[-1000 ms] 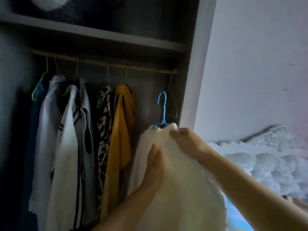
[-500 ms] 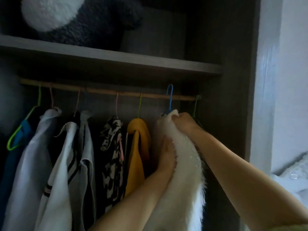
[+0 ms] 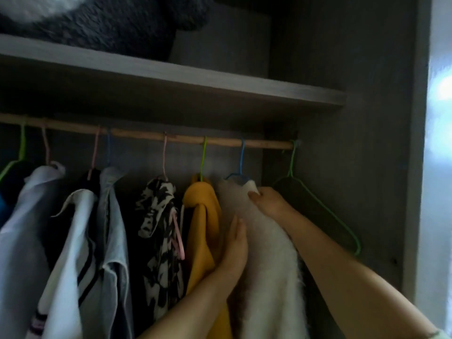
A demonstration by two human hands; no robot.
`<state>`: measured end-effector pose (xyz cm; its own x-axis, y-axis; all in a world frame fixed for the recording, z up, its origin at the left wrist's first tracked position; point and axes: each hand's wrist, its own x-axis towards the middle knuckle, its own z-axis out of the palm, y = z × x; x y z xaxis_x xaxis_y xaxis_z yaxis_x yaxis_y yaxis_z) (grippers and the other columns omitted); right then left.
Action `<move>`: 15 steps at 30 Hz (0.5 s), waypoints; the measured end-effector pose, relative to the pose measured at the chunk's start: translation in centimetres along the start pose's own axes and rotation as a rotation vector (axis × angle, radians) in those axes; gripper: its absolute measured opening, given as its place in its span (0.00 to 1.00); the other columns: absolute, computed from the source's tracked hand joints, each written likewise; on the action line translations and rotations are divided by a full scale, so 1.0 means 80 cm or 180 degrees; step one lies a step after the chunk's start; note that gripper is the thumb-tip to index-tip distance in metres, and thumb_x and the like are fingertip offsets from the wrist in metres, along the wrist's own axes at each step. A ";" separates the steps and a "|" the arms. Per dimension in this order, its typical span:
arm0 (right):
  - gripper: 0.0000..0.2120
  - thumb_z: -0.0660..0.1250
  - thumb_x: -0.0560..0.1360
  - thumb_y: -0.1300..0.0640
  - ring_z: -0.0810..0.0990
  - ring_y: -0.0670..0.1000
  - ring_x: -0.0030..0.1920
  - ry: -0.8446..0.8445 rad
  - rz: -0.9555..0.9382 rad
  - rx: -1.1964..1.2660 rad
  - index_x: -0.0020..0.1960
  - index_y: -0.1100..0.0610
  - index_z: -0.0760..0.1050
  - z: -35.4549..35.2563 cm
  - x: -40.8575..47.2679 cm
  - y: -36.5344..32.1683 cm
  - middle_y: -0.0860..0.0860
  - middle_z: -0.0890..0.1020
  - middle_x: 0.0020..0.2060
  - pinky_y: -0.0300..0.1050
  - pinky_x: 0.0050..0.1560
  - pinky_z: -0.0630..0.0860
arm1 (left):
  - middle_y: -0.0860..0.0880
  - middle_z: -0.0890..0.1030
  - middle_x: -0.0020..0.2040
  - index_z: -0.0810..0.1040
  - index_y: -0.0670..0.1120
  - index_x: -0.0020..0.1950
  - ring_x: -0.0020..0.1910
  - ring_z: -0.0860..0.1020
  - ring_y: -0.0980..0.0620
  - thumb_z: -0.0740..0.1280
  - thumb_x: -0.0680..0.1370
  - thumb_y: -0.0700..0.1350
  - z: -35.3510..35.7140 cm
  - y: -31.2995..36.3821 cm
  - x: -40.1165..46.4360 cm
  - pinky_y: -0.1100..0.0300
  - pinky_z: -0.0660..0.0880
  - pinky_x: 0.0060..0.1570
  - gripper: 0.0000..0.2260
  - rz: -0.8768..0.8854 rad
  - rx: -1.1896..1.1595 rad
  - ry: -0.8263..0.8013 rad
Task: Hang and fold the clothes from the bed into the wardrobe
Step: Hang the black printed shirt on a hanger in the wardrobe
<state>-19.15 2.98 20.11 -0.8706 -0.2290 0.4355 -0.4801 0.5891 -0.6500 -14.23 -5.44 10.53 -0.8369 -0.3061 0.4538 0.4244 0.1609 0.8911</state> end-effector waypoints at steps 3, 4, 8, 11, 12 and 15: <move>0.17 0.59 0.79 0.50 0.77 0.57 0.56 0.0041 0.0003 -0.0617 0.63 0.59 0.73 -0.011 -0.036 0.019 0.57 0.78 0.58 0.45 0.52 0.73 | 0.48 0.60 0.76 0.58 0.44 0.76 0.75 0.58 0.50 0.51 0.84 0.48 -0.003 0.015 -0.028 0.61 0.53 0.71 0.21 0.0100 0.0012 0.0031; 0.17 0.60 0.79 0.51 0.77 0.58 0.57 0.0175 -0.0061 -0.0736 0.64 0.58 0.72 -0.010 -0.048 0.026 0.58 0.77 0.59 0.46 0.54 0.74 | 0.48 0.61 0.75 0.59 0.43 0.75 0.75 0.58 0.51 0.51 0.84 0.47 0.000 0.017 -0.034 0.64 0.53 0.71 0.20 0.0153 -0.0063 0.0067; 0.26 0.61 0.79 0.51 0.69 0.57 0.66 0.0640 -0.0408 -0.0762 0.74 0.53 0.58 -0.018 -0.137 0.031 0.57 0.67 0.67 0.53 0.64 0.70 | 0.58 0.68 0.68 0.61 0.47 0.74 0.64 0.64 0.72 0.52 0.83 0.44 0.022 0.036 -0.078 0.80 0.57 0.57 0.18 0.0581 -0.0245 0.0012; 0.26 0.60 0.79 0.50 0.70 0.53 0.66 0.0861 -0.0918 -0.0602 0.75 0.50 0.56 -0.048 -0.222 0.034 0.53 0.67 0.67 0.51 0.62 0.73 | 0.68 0.70 0.55 0.63 0.53 0.69 0.52 0.69 0.80 0.53 0.83 0.43 0.037 0.055 -0.122 0.80 0.66 0.51 0.14 0.1076 -0.0290 -0.0170; 0.24 0.61 0.79 0.51 0.72 0.52 0.64 0.1027 -0.1093 -0.0516 0.73 0.51 0.59 -0.064 -0.249 0.040 0.52 0.70 0.65 0.52 0.59 0.75 | 0.68 0.72 0.53 0.64 0.52 0.68 0.53 0.70 0.78 0.53 0.83 0.44 0.043 0.061 -0.139 0.77 0.68 0.54 0.14 0.1192 -0.0255 -0.0209; 0.19 0.59 0.77 0.51 0.77 0.49 0.54 0.1362 -0.1320 -0.0295 0.66 0.55 0.69 -0.108 -0.311 0.061 0.51 0.76 0.55 0.50 0.49 0.78 | 0.68 0.71 0.59 0.65 0.53 0.68 0.60 0.69 0.71 0.52 0.82 0.48 0.067 0.078 -0.186 0.73 0.66 0.61 0.15 0.1741 0.0129 -0.0119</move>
<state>1.08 18.29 11.48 -0.4827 -0.1332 0.8656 -0.7422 0.5869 -0.3236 -0.96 5.12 9.26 -0.5100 -0.1344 0.8496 0.7879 0.3233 0.5241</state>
